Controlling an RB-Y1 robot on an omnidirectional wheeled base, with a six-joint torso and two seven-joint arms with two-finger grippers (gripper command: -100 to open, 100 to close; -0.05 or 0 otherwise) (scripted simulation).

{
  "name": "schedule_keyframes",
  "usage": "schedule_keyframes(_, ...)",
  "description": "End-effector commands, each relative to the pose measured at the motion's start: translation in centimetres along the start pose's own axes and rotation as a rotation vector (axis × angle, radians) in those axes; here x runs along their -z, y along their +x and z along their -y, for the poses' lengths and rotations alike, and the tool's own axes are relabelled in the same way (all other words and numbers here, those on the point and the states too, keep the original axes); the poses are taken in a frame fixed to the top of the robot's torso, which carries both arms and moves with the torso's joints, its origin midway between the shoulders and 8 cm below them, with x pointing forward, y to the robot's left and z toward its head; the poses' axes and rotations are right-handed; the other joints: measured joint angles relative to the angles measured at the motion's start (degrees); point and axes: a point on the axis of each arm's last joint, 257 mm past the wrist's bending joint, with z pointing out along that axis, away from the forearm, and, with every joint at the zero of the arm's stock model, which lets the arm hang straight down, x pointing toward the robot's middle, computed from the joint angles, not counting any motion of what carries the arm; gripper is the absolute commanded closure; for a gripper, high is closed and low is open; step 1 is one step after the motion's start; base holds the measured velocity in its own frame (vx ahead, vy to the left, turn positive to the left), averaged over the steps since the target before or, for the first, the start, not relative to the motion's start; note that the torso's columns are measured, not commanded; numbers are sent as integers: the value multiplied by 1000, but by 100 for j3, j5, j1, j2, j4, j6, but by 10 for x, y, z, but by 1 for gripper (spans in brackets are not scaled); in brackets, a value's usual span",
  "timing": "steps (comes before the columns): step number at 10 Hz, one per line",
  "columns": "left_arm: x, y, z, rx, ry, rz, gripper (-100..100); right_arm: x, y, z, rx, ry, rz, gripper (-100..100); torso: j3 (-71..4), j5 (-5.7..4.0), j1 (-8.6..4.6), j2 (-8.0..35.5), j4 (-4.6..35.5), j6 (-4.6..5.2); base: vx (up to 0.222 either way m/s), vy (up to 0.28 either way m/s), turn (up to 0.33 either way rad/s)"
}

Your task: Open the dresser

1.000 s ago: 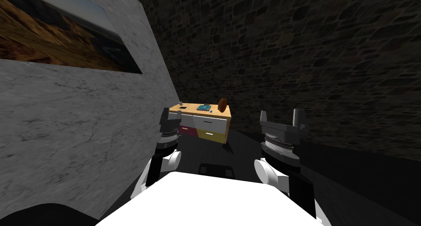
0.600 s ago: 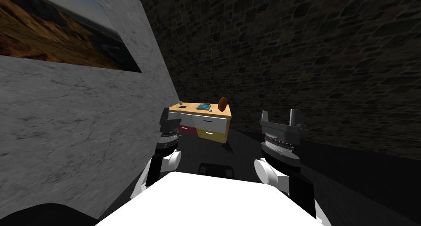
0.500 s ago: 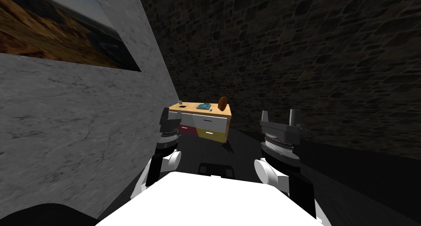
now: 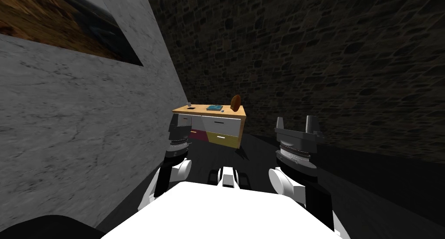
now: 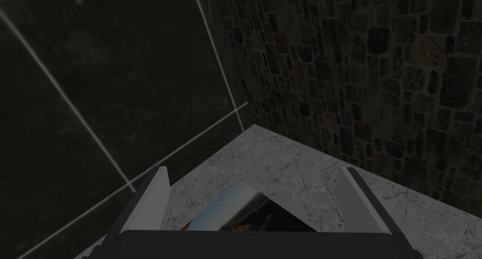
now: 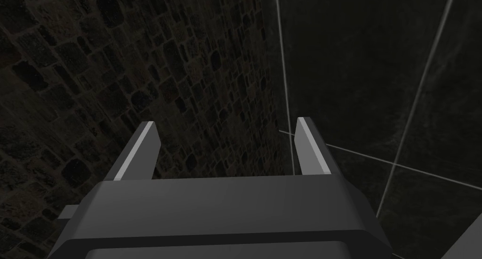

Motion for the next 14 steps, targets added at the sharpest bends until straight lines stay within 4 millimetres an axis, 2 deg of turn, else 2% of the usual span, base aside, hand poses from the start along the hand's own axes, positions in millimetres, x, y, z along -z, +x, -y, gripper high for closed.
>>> schedule_keyframes(1, 4, 8, -16, -11, -29, -47, -100, 0, 0, 0, 0, 1, 0, 0, -398, 1, 2, 187, 187, 1, 43, 6, -25)
schedule_keyframes(4, 12, 13, -42, -20, -75, -75, -100, 0, 0, 0, 0, 1, 0, 0, -542, 0, -2, 258, 264, 0, 60, 0, -28)
schedule_keyframes(9, 33, 20, -98, -32, -177, -105, -100, 0, 0, 0, 0, 1, 0, 0, -541, -1, -5, 262, 267, 0, 79, 2, -37)
schedule_keyframes(11, 38, 22, -109, -34, -198, -109, -100, 0, 0, 0, 0, 1, 0, 0, -537, 2, 6, 268, 269, 0, 67, 16, -24)
schedule_keyframes(14, 53, 25, -141, -38, -260, -119, -100, 0, 0, 0, 0, 1, 0, 0, -536, -1, -3, 269, 269, 0, 59, -2, -36)
